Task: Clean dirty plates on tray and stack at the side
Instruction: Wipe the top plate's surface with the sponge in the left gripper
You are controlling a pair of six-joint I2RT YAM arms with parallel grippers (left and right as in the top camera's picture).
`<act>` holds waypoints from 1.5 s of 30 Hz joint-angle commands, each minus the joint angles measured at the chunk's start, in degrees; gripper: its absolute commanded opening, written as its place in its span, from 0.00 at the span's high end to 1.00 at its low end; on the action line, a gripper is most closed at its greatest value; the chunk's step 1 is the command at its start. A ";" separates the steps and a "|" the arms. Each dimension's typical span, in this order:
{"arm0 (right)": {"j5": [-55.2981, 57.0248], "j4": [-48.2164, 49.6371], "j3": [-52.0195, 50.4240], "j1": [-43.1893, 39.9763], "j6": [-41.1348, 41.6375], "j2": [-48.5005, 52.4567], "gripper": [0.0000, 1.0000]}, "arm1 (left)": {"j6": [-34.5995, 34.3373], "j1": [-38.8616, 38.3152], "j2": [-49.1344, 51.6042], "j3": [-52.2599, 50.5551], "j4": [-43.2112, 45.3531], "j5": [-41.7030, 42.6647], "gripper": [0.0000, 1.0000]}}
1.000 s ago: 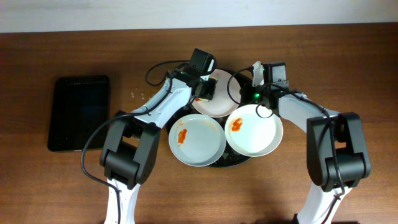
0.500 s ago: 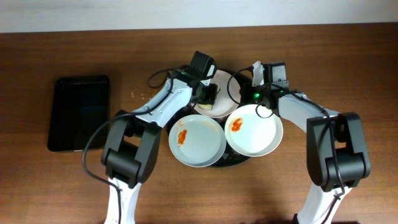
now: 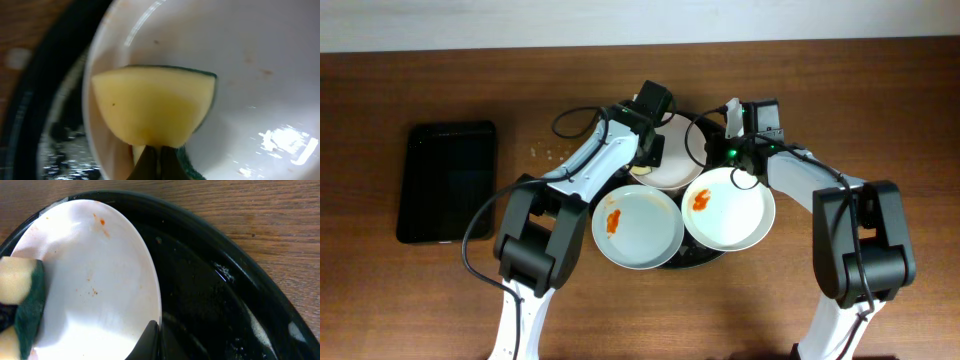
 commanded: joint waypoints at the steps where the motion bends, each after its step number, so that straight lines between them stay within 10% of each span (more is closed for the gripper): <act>1: 1.20 -0.74 0.46 0.09 0.31 0.59 0.96 | 2.62 0.81 2.10 0.31 -2.64 -11.82 1.00; 28: 6.97 -7.41 0.70 0.13 -5.90 -9.11 0.96 | 2.78 0.55 2.08 13.46 -12.11 -2.60 1.00; 40: 4.20 -7.76 0.68 0.11 -6.08 -3.69 0.46 | 2.78 0.55 2.14 13.44 -11.43 -0.46 1.00; 45: -0.79 -3.13 0.68 0.09 -5.84 0.50 0.55 | 2.78 0.55 2.12 13.44 -11.45 -0.44 1.00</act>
